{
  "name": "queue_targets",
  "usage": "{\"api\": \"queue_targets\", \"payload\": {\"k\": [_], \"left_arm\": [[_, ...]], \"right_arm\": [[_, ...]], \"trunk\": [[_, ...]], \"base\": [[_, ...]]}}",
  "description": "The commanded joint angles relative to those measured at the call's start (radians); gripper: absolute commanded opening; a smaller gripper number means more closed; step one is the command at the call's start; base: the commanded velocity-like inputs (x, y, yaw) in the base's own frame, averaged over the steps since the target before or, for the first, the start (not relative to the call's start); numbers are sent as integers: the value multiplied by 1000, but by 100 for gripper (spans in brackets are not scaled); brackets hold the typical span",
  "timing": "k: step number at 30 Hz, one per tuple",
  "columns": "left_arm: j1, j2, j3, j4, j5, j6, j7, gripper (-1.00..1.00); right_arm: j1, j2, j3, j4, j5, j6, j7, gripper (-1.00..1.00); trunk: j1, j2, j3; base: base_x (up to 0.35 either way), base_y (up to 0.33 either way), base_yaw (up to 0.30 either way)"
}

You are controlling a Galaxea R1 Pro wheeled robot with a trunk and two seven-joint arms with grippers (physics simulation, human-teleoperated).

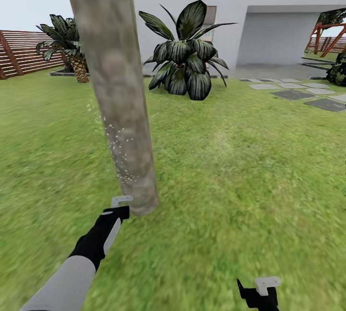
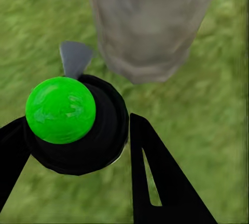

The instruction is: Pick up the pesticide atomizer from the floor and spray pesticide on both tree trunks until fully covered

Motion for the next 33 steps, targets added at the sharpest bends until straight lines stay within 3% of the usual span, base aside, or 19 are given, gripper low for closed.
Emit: {"api": "queue_targets", "payload": {"k": [1, 11, 19, 23, 33], "left_arm": [[0, 0, 0, 0, 0, 0, 0, -100], [0, 0, 0, 0, -2, 0, 1, -100], [0, 0, 0, 0, 0, -2, 6, -100], [0, 0, 0, 1, 0, -2, 4, -100], [0, 0, 1, 1, 0, -2, 3, -100]], "right_arm": [[0, 0, 0, 0, 1, 0, 0, 100], [0, 1, 0, 0, 0, 0, 2, 100], [0, 2, 0, 0, 0, 0, 2, 100], [0, 2, 0, 0, 0, 0, 2, 100], [0, 2, 0, 0, 0, 0, 3, 100]], "trunk": [[0, 0, 0], [0, 0, 0], [0, 0, 0], [0, 0, 0], [0, 0, 0]], "base": [[0, -269, 0], [0, -269, 7], [20, -269, 250], [156, -247, 231], [194, -224, 9]]}}
